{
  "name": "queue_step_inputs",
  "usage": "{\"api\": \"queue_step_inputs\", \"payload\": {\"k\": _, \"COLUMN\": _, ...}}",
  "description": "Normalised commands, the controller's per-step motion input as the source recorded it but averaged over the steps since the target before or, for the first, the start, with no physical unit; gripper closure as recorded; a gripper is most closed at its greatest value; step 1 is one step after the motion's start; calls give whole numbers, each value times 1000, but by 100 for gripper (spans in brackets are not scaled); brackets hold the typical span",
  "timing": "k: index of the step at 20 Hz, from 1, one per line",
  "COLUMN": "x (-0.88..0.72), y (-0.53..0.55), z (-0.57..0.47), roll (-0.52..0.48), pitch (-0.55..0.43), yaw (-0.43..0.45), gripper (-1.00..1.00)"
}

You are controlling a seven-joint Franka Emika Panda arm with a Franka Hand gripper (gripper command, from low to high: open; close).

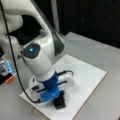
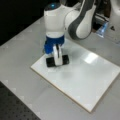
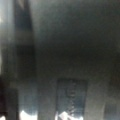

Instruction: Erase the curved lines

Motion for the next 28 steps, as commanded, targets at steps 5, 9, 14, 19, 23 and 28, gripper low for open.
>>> {"api": "queue_step_inputs", "payload": {"k": 5, "x": 408, "y": -101, "z": -381, "roll": 155, "pitch": 92, "yaw": -82, "gripper": 100}}
{"api": "queue_step_inputs", "payload": {"k": 9, "x": 435, "y": -112, "z": -381, "roll": 169, "pitch": 103, "yaw": -65, "gripper": 100}}
{"api": "queue_step_inputs", "payload": {"k": 14, "x": 447, "y": -117, "z": -381, "roll": 171, "pitch": 105, "yaw": -64, "gripper": 100}}
{"api": "queue_step_inputs", "payload": {"k": 19, "x": 478, "y": -125, "z": -365, "roll": 205, "pitch": 119, "yaw": -19, "gripper": 100}}
{"api": "queue_step_inputs", "payload": {"k": 23, "x": 502, "y": -151, "z": -341, "roll": 232, "pitch": 138, "yaw": -3, "gripper": 100}}
{"api": "queue_step_inputs", "payload": {"k": 28, "x": 494, "y": -172, "z": -338, "roll": 222, "pitch": 147, "yaw": -14, "gripper": 100}}
